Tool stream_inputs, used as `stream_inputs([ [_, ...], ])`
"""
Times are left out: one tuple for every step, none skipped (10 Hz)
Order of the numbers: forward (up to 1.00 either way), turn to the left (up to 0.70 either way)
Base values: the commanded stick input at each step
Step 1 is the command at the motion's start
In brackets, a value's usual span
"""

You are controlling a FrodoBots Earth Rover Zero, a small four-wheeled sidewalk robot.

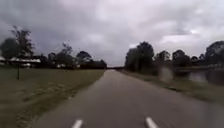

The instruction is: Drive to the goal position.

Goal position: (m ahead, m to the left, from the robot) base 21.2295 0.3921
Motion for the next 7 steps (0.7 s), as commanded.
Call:
stream_inputs([
  [0.84, 0.03],
  [0.84, 0.03],
  [0.84, 0.03],
  [0.84, 0.03],
  [0.84, 0.03],
  [0.84, 0.03],
  [0.84, 0.03],
])
